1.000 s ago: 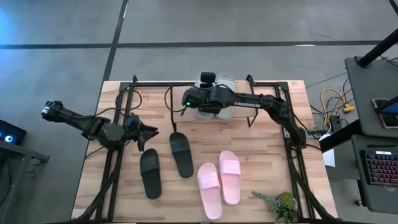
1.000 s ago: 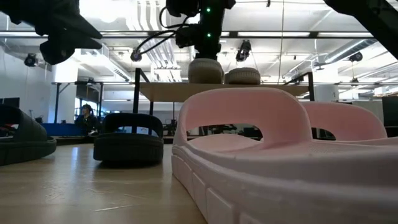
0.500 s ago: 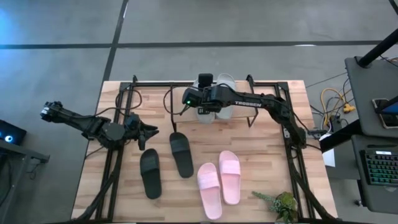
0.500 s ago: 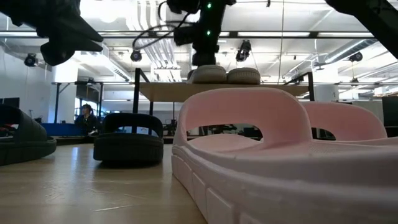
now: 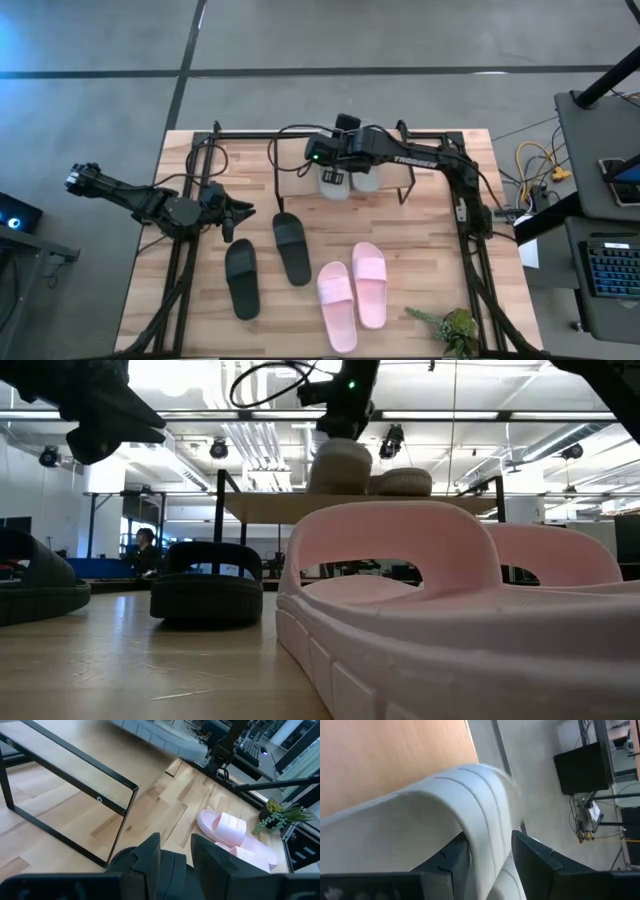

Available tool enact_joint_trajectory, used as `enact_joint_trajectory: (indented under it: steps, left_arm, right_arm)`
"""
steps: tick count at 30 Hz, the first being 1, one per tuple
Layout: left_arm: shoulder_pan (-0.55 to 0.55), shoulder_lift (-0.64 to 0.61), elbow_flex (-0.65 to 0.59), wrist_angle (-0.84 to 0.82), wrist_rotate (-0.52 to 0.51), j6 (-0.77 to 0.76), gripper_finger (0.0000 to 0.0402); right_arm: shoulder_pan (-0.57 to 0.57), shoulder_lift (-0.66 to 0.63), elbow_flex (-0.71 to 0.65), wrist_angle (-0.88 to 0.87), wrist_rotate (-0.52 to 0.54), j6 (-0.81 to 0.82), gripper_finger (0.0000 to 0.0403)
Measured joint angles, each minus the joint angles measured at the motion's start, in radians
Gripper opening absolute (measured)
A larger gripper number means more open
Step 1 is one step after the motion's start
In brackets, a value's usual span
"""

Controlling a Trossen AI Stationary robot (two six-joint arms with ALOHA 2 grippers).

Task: Pick and place slides into the shelf
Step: Put the gray slide on the shelf, then adjust the gray slides on the shelf

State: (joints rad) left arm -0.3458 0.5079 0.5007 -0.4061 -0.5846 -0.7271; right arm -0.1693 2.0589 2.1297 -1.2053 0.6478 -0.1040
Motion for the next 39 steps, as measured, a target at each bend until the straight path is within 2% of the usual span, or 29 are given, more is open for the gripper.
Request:
enact_joint_trajectory:
  steps: [17, 21, 25, 27, 30, 34, 39]
  left_arm:
    - [0.000, 0.000, 0.008, 0.003, 0.001, -0.003, 0.0095]
    - [0.000, 0.000, 0.010, 0.003, 0.003, -0.025, 0.0095]
    - [0.000, 0.002, 0.009, 0.005, 0.003, -0.026, 0.0095]
    - [0.000, 0.000, 0.009, 0.005, 0.004, -0.026, 0.0095]
    - [0.000, 0.000, 0.010, 0.006, 0.004, -0.026, 0.0095]
    - [0.000, 0.001, 0.010, 0.007, 0.006, -0.057, 0.0095]
    - [0.000, 0.002, 0.009, 0.007, 0.013, -0.082, 0.0095]
  right_arm:
    - [0.011, -0.020, 0.004, -0.053, 0.000, 0.033, 0.0149]
    - [0.007, -0.077, 0.004, -0.166, 0.002, 0.193, 0.0146]
    - [-0.078, -0.112, 0.002, -0.362, -0.036, 0.465, 0.0131]
    - [-0.138, -0.126, -0.018, -0.362, -0.099, 0.546, 0.0119]
    - [-0.224, -0.162, -0.055, -0.333, -0.257, 0.567, 0.0096]
    - [-0.314, -0.161, -0.100, -0.360, -0.225, 0.555, 0.0062]
    - [-0.384, -0.159, -0.153, -0.299, -0.269, 0.494, 0.0039]
